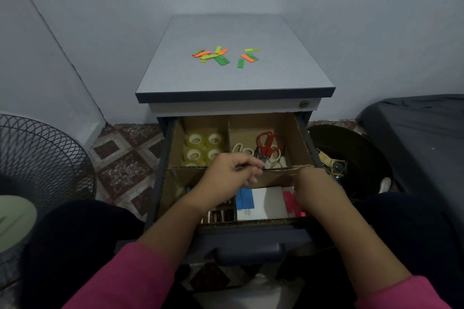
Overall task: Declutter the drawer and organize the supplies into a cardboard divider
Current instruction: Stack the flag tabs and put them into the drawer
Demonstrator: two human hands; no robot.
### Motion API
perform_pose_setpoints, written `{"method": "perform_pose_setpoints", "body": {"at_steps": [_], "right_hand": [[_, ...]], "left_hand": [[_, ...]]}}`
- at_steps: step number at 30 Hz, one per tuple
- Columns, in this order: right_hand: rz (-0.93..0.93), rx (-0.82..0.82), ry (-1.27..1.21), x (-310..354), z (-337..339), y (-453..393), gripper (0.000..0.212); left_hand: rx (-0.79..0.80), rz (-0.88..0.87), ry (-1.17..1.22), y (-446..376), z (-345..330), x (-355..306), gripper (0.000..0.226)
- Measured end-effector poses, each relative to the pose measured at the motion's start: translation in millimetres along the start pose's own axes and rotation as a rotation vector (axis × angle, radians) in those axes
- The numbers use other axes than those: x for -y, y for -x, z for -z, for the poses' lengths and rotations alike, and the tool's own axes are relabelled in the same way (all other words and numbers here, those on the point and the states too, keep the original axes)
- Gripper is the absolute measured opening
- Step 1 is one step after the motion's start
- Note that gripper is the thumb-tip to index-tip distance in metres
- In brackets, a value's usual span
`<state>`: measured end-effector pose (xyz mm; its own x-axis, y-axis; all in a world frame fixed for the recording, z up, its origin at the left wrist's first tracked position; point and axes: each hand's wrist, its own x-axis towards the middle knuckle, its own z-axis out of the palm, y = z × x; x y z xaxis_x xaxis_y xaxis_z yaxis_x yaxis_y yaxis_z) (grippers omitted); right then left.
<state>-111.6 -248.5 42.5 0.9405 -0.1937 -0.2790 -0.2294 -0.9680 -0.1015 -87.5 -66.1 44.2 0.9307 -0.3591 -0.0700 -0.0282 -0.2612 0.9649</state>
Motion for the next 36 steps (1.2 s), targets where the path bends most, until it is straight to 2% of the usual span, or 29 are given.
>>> {"method": "perform_pose_setpoints", "body": {"at_steps": [5, 7, 9, 11, 13, 15, 18, 20, 26, 30, 36], "right_hand": [[0.027, 0.013, -0.059, -3.1, 4.4, -3.2, 0.017], [0.062, 0.082, -0.183, 0.1, 4.5, -3.7, 0.022], [0.064, 0.168, -0.316, 6.2, 2.8, -2.7, 0.03], [0.073, 0.201, -0.326, 12.3, -3.0, -4.6, 0.026], [0.077, 0.211, -0.297, 16.9, -7.8, -7.7, 0.02], [0.07, 0.209, -0.262, 18.1, -9.2, -9.4, 0.027], [0.087, 0.173, -0.249, 13.5, -8.8, -9.5, 0.029], [0.117, 0.179, -0.226, 10.6, -9.5, -7.8, 0.028], [0.229, 0.188, -0.148, 13.4, -14.0, -9.0, 0.029], [0.243, 0.178, -0.136, 13.0, -16.5, -10.8, 0.029], [0.298, 0.147, -0.129, 17.1, -19.0, -12.9, 0.025]], "left_hand": [[-0.011, -0.044, -0.013, 0.0, 0.8, 0.3, 0.031], [0.004, -0.099, -0.132, 1.6, 5.8, -0.4, 0.035], [0.105, -0.172, -0.51, 3.4, 11.7, -1.8, 0.028], [0.206, -0.278, -0.942, 5.7, 14.2, -2.2, 0.017], [0.244, -0.375, -1.123, 7.5, 12.2, -2.0, 0.016], [0.249, -0.432, -1.238, 8.9, 8.1, -3.3, 0.029], [0.274, -0.501, -1.316, 10.9, 5.8, -3.8, 0.06], [0.32, -0.493, -1.333, 11.9, 6.3, -2.4, 0.069], [0.352, -0.406, -1.395, 10.4, 2.3, 0.7, 0.051], [0.378, -0.401, -1.473, 9.7, -0.9, 0.6, 0.048], [0.406, -0.343, -1.47, 10.0, -1.6, -1.9, 0.043]]}}
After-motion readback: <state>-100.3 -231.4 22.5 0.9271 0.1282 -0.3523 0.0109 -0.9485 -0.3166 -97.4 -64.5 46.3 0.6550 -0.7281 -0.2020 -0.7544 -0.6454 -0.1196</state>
